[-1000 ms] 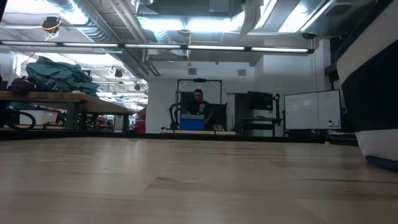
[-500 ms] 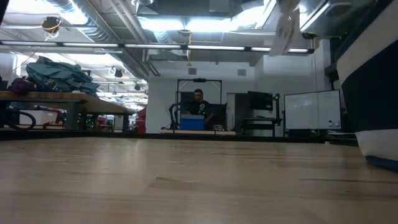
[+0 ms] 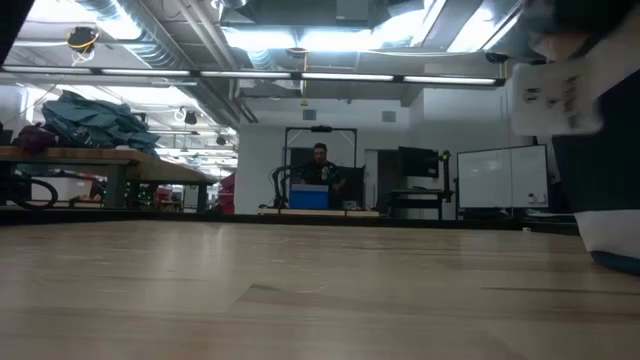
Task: Fold towel
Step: Put the kitchen towels into the blue laundry bin
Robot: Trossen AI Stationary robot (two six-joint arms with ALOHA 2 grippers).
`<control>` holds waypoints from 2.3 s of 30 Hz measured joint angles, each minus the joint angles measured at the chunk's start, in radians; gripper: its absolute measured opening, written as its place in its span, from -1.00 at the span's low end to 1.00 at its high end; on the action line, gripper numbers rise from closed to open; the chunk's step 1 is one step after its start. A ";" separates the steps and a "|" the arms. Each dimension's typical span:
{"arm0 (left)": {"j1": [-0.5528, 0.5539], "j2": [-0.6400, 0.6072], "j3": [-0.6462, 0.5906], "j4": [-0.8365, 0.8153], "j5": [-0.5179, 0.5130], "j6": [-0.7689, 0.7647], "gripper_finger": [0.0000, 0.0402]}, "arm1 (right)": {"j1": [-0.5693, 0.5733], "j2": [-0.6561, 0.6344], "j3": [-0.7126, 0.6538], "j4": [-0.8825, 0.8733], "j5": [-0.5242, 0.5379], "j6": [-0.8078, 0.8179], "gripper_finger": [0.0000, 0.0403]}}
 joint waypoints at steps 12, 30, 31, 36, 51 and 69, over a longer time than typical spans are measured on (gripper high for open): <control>0.029 0.051 0.105 -0.208 0.019 -0.047 -0.97 | 0.071 0.006 -0.183 -0.019 -0.009 0.217 -0.40; 0.143 -0.050 0.109 -0.544 -0.007 0.051 -0.96 | 0.016 0.003 -0.275 -0.194 0.054 0.209 -0.40; 0.149 -0.050 0.109 -0.558 0.001 0.052 -0.96 | 0.000 0.003 -0.283 -0.185 0.048 0.198 -0.40; 0.167 -0.050 0.105 -0.582 0.132 0.045 -0.96 | -0.064 0.000 -0.353 0.022 -0.076 0.110 -0.40; 0.223 -0.052 0.109 -0.782 0.211 0.129 -0.96 | -0.096 0.000 -0.566 0.346 -0.164 0.030 -0.39; 0.326 -0.132 0.103 -0.895 0.084 0.392 -0.96 | -0.278 -0.196 -0.622 0.163 -0.138 -0.236 -0.39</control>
